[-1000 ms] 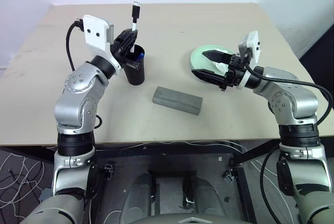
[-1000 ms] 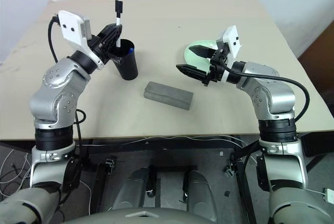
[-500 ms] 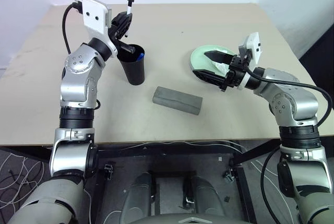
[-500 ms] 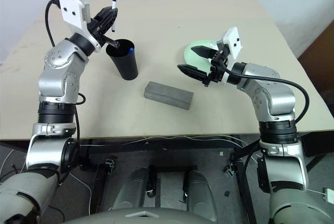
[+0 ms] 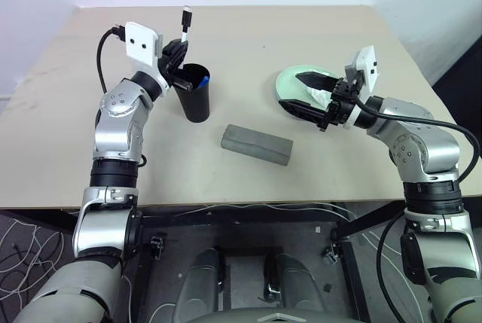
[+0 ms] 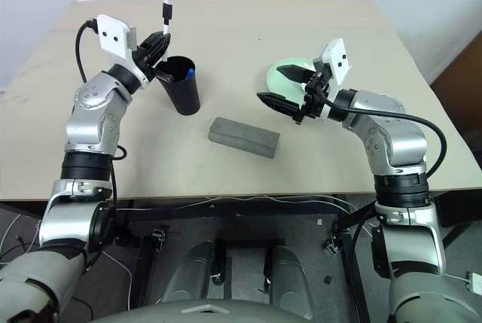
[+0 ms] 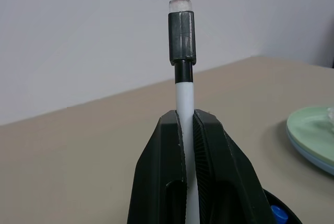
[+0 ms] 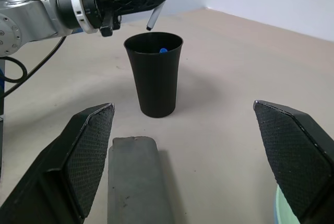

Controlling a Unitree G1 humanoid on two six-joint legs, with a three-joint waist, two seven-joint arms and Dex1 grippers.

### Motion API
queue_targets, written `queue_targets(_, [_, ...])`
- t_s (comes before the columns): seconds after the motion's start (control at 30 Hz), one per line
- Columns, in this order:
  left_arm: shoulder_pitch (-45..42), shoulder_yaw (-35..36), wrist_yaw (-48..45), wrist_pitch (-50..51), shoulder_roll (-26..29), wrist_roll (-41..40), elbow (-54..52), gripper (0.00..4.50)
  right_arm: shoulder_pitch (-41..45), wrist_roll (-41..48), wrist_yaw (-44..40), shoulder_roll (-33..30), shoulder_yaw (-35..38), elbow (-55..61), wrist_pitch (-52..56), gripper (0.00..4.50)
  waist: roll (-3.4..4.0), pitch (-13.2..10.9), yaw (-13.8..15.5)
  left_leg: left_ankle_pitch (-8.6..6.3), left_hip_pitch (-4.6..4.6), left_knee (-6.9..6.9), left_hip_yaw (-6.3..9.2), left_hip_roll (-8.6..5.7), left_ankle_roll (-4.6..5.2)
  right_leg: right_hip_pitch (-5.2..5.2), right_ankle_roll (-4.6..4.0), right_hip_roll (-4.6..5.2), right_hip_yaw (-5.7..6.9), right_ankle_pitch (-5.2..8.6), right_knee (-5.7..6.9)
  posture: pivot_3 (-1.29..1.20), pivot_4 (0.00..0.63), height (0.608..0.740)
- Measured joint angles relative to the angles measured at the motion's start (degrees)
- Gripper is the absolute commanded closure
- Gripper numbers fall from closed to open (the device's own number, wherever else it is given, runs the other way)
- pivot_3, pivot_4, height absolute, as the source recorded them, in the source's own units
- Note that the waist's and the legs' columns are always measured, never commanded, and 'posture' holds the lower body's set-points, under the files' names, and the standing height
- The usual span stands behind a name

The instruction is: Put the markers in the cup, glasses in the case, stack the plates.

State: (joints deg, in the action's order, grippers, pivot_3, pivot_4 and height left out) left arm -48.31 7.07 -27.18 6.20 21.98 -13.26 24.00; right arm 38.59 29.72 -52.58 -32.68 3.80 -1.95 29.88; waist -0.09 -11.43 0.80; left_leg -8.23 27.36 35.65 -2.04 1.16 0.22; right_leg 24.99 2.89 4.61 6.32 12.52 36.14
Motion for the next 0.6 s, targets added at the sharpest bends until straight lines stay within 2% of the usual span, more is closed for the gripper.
queue_targets(0.13, [0.6,0.0,-0.3,0.0,-0.1,0.0,0.0,4.50,0.0,-0.2,0.2,0.0,0.0,0.0,-0.3,0.02,0.00,0.0,0.0,0.00,0.00,0.02,0.00,0.01,0.00,0.00,0.00,0.00,0.00,0.00,0.02,0.00,0.150,0.721])
queue_targets(0.5, [0.6,0.0,-0.2,0.0,-0.2,0.0,0.0,0.80,0.0,-1.0,0.5,0.0,-0.1,0.0,-0.6,0.00,0.00,0.0,0.0,0.00,0.00,0.04,-0.01,0.01,0.01,-0.01,0.01,-0.01,0.00,-0.01,0.02,0.00,0.150,0.721])
queue_targets(0.6, [0.6,0.0,-0.1,0.0,-0.2,0.1,0.0,0.80,0.0,-1.4,0.5,0.0,-0.1,0.0,-0.8,0.00,0.00,0.0,0.0,0.00,0.00,0.05,0.00,0.01,0.01,-0.01,0.01,-0.01,0.00,-0.01,0.02,0.00,0.150,0.721])
